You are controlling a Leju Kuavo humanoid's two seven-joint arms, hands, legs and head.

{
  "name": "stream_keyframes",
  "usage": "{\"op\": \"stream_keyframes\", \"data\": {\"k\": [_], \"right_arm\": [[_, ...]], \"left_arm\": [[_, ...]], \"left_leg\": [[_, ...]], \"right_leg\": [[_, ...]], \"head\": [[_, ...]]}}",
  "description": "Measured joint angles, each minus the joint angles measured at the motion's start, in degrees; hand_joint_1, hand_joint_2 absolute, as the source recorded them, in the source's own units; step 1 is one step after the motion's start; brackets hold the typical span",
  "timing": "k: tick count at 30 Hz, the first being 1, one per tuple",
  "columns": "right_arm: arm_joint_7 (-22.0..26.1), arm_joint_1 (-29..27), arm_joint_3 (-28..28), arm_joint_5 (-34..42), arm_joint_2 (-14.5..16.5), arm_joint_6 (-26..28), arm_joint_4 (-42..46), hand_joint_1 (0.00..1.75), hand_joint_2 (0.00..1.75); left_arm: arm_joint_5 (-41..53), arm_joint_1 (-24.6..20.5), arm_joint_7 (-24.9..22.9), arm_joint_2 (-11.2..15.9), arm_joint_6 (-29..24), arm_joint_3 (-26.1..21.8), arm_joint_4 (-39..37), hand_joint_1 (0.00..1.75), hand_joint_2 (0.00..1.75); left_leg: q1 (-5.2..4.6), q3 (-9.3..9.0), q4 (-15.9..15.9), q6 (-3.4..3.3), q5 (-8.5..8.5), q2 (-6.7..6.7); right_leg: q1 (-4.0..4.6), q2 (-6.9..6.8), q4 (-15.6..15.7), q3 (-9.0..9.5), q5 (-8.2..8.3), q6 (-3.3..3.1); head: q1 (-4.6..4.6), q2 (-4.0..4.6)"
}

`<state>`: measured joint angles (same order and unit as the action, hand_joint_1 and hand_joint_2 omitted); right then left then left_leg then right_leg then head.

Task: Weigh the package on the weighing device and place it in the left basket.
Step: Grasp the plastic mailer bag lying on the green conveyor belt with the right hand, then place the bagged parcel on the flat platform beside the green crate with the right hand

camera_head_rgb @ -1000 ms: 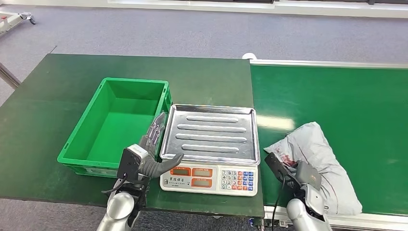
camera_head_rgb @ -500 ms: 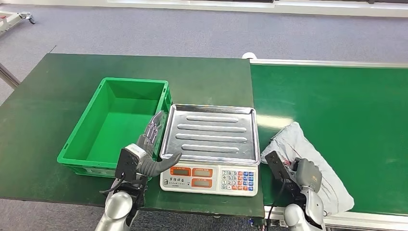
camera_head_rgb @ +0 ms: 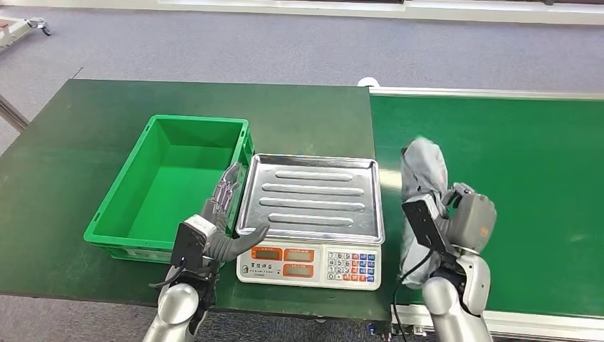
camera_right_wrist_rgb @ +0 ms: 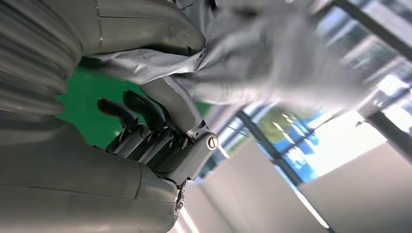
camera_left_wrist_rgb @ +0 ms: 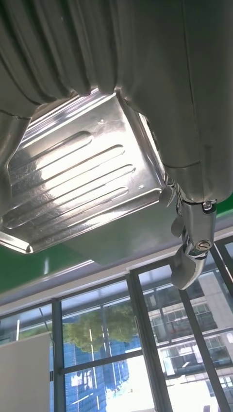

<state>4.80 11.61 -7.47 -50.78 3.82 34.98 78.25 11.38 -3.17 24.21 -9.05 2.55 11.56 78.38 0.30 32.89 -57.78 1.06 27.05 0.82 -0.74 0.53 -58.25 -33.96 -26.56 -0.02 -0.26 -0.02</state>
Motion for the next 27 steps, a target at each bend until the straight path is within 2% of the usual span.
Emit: {"op": "stream_keyframes", "data": {"k": [6,9,27], "right_arm": [[-0.6,8.3,-2.0,0.9,0.1,-2.0,-0.4,1.75,1.75],[-0.7,10.3,-2.3,1.2,0.1,-2.2,-0.9,1.75,1.75],[-0.6,11.6,-2.7,2.0,0.2,-3.5,-1.7,1.75,1.75]], "left_arm": [[0.2,-0.6,0.0,-0.8,-0.2,0.0,0.0,0.00,1.75],[0.2,-0.9,-0.1,-1.0,-0.2,0.0,0.0,0.00,1.75],[0.2,-1.0,-0.1,-1.2,-0.1,0.0,0.0,0.00,1.75]], "left_leg": [[0.00,0.00,0.0,-0.01,-0.06,0.04],[0.00,0.01,0.0,-0.01,-0.05,0.06],[0.00,0.13,0.0,-0.01,-0.05,0.05]], "right_leg": [[-0.02,-0.02,0.0,0.01,0.05,0.03],[-0.03,-0.03,0.0,0.01,0.05,0.03],[-0.03,-0.05,0.0,-0.10,0.04,0.03]], "head": [[0.00,0.00],[0.00,0.00],[0.00,0.00]]}}
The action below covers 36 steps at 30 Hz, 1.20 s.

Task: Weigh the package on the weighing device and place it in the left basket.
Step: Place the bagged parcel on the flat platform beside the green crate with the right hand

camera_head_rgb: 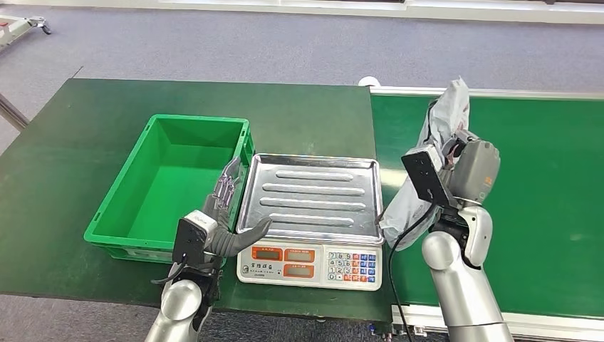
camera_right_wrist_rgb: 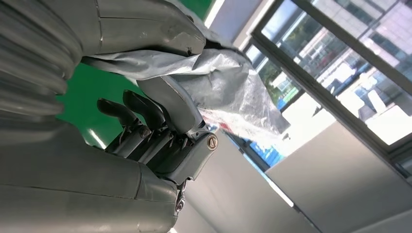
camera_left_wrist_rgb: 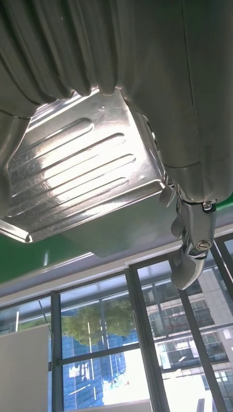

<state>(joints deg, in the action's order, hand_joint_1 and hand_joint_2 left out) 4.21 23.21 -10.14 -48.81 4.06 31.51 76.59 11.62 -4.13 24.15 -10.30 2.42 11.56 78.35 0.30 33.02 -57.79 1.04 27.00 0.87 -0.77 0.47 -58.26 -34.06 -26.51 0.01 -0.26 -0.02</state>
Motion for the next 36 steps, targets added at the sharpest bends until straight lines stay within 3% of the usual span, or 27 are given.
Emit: {"op": "stream_keyframes", "data": {"k": [7,16,20,27,31,36], "right_arm": [[0.6,5.2,-4.6,1.7,2.3,-6.6,-6.6,1.75,1.75],[1.6,12.8,-16.1,7.3,9.9,-12.3,-18.5,1.75,1.75],[3.6,12.6,-20.6,10.3,12.1,-14.0,-20.3,1.75,1.75],[3.3,10.0,-25.6,12.0,12.6,-14.6,-20.3,1.75,1.75],[3.3,9.3,-25.9,14.9,12.6,-16.4,-20.0,0.03,1.75],[4.5,7.8,-25.9,17.2,12.5,-17.5,-20.0,0.03,1.75]], "left_arm": [[0.3,-0.7,0.1,-0.4,0.7,0.0,-0.7,0.00,1.75],[0.3,-1.5,0.3,-0.5,0.5,0.0,-1.4,0.00,1.75],[0.3,-1.9,0.0,-0.5,-0.6,-1.2,-1.7,0.00,1.75],[0.7,-1.7,0.3,-0.4,-0.3,-3.1,-1.7,0.00,1.75],[1.2,-2.1,0.2,-0.5,0.1,-3.3,-2.0,0.00,1.75],[1.8,-2.2,0.1,-0.5,-0.2,-3.3,-2.3,0.00,1.75]], "left_leg": [[0.01,0.00,0.0,0.03,-0.02,-0.04],[0.09,0.04,0.0,0.10,-0.06,-0.05],[0.09,0.06,0.0,0.10,-0.06,-0.05],[0.08,0.13,0.0,0.10,-0.05,0.02],[0.07,0.12,0.0,0.10,-0.06,0.02],[0.08,0.12,0.0,0.10,-0.06,0.01]], "right_leg": [[0.01,0.03,0.0,-0.03,0.01,-0.01],[0.14,0.07,-0.1,-0.14,-0.01,-0.06],[0.14,0.07,-0.1,-0.14,-0.02,-0.07],[0.12,0.03,0.0,-0.18,-0.02,-0.06],[0.12,0.03,0.0,-0.18,-0.01,-0.06],[0.13,0.03,0.0,-0.19,-0.01,-0.07]], "head": [[0.01,0.00],[-0.01,0.00],[-0.01,0.00],[-0.01,0.00],[-0.01,0.00],[-0.01,0.00]]}}
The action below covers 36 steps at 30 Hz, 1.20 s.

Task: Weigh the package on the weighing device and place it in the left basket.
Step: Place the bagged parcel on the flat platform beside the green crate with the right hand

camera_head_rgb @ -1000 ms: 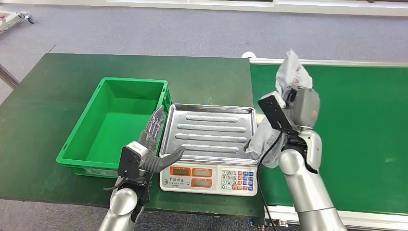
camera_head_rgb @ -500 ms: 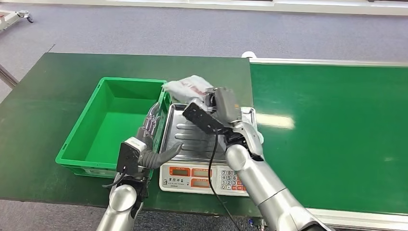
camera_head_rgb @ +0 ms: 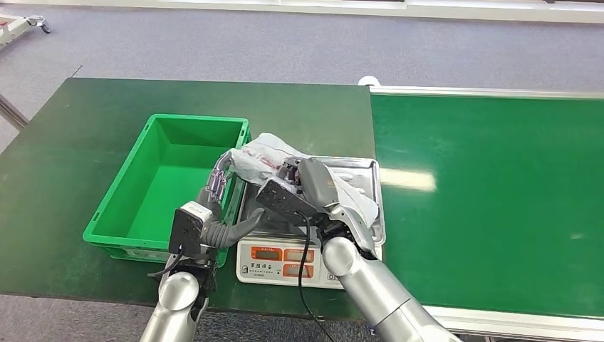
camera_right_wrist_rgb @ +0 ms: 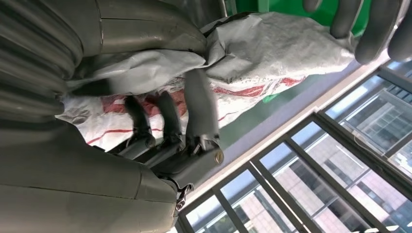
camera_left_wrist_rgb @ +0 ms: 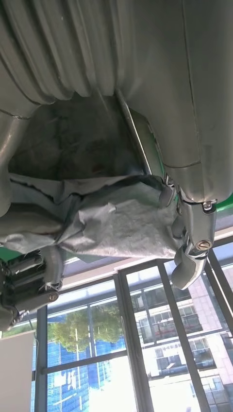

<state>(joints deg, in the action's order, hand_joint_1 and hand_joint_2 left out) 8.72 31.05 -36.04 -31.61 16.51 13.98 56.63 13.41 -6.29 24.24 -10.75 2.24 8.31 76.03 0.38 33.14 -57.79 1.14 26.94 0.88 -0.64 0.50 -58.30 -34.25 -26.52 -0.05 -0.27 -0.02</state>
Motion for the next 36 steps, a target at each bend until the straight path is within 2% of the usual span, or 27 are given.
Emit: {"op": "stream_keyframes", "data": {"k": [11,18,23,33,36], "right_arm": [[1.2,-2.2,0.3,3.1,-0.8,-0.4,2.4,0.00,1.75],[5.1,-7.2,4.2,15.8,-4.2,-4.3,10.8,0.00,1.75],[5.3,-8.6,5.3,16.4,-5.6,-4.9,13.9,0.00,1.75],[5.4,-9.2,5.4,16.9,-6.5,-5.1,15.8,0.00,1.75],[7.5,-10.2,6.3,23.1,-6.9,-8.3,16.6,0.00,1.75]], "left_arm": [[1.2,0.4,0.0,0.0,-1.0,-0.5,0.3,0.00,1.75],[3.6,0.7,0.4,0.2,-2.8,-1.3,0.7,0.00,1.75],[3.9,0.7,0.4,0.3,-2.9,-1.5,0.7,0.00,1.75],[4.1,0.6,0.5,0.3,-3.1,-1.6,0.7,0.00,1.75],[5.0,0.4,0.9,0.3,-3.9,-1.6,0.7,0.00,1.75]], "left_leg": [[0.00,0.01,0.0,0.00,0.00,0.00],[-0.02,0.02,0.0,-0.01,0.02,0.00],[-0.01,0.00,0.0,-0.01,0.02,-0.02],[-0.01,-0.01,0.0,-0.01,0.01,-0.05],[-0.01,-0.01,0.0,-0.01,0.01,-0.02]], "right_leg": [[0.00,0.01,0.0,0.00,0.00,0.00],[-0.02,0.00,0.0,-0.02,0.00,0.00],[-0.01,0.01,0.0,-0.03,0.00,0.00],[-0.01,0.01,0.0,-0.03,0.01,-0.01],[-0.01,0.00,0.0,-0.03,0.01,-0.01]], "head": [[0.01,0.00],[0.01,0.00],[0.01,0.00],[0.01,0.00],[0.00,0.00]]}}
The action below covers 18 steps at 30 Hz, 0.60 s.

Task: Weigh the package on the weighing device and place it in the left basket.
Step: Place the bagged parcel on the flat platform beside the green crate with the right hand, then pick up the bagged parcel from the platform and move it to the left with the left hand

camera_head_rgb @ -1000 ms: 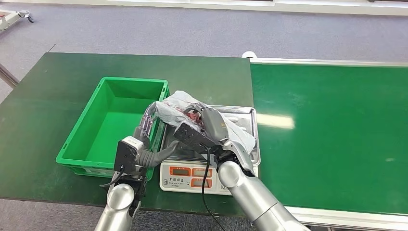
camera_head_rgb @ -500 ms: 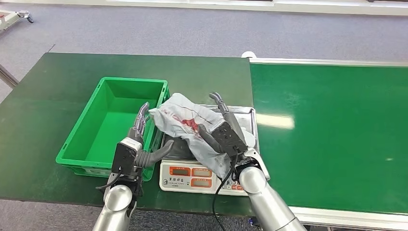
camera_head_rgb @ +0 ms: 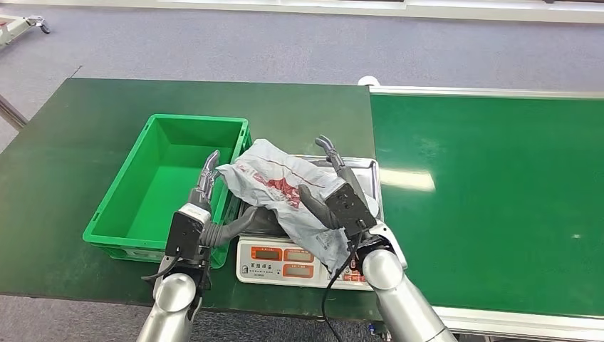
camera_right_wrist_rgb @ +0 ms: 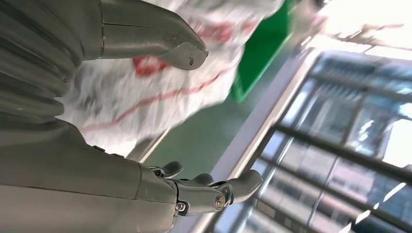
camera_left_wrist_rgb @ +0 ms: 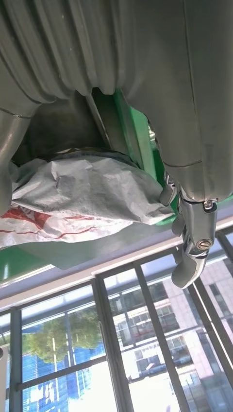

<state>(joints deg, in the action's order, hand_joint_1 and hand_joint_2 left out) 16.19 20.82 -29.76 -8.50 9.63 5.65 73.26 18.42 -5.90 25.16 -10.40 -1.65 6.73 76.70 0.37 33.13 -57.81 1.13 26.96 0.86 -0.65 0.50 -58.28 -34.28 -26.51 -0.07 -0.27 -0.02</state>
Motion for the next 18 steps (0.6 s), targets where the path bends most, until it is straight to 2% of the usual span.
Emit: {"op": "stream_keyframes", "data": {"k": [4,7,11,15,18], "right_arm": [[4.5,-3.9,4.3,12.9,-1.3,-5.0,2.4,0.00,1.75],[5.2,-6.1,9.2,19.2,-1.9,-7.6,2.3,0.00,1.75],[6.3,-7.1,13.6,23.5,-2.4,-13.4,-1.1,0.00,1.75],[8.7,-7.6,16.2,26.8,-2.5,-20.8,-6.8,0.00,1.75],[9.6,-8.0,16.7,27.2,-2.5,-23.8,-8.2,0.00,1.75]], "left_arm": [[1.7,-0.8,0.9,0.5,-1.0,0.0,0.4,0.00,1.75],[2.4,-2.2,1.1,0.9,-1.1,0.0,0.5,0.00,1.75],[0.6,-3.4,1.8,1.2,0.0,0.0,0.0,0.00,1.75],[-2.6,-4.7,4.7,1.4,1.6,0.4,-1.6,0.00,1.75],[5.0,-8.2,5.4,2.3,0.3,2.7,-4.7,0.00,1.75]], "left_leg": [[-0.01,0.04,0.0,-0.01,0.01,0.10],[-0.01,0.04,0.0,-0.03,0.02,0.09],[-0.01,0.01,0.0,-0.03,0.02,-0.01],[0.00,0.00,0.0,-0.02,0.01,0.01],[0.00,0.03,0.0,-0.01,-0.03,0.04]], "right_leg": [[-0.01,-0.08,0.0,0.02,-0.01,0.01],[-0.02,-0.08,0.0,0.02,-0.01,0.02],[-0.02,0.00,0.0,0.01,0.01,0.00],[0.00,-0.02,0.0,0.02,0.02,-0.01],[0.00,-0.05,0.0,-0.02,0.03,0.00]], "head": [[0.01,0.00],[0.02,0.00],[0.01,0.00],[0.01,0.00],[0.00,0.00]]}}
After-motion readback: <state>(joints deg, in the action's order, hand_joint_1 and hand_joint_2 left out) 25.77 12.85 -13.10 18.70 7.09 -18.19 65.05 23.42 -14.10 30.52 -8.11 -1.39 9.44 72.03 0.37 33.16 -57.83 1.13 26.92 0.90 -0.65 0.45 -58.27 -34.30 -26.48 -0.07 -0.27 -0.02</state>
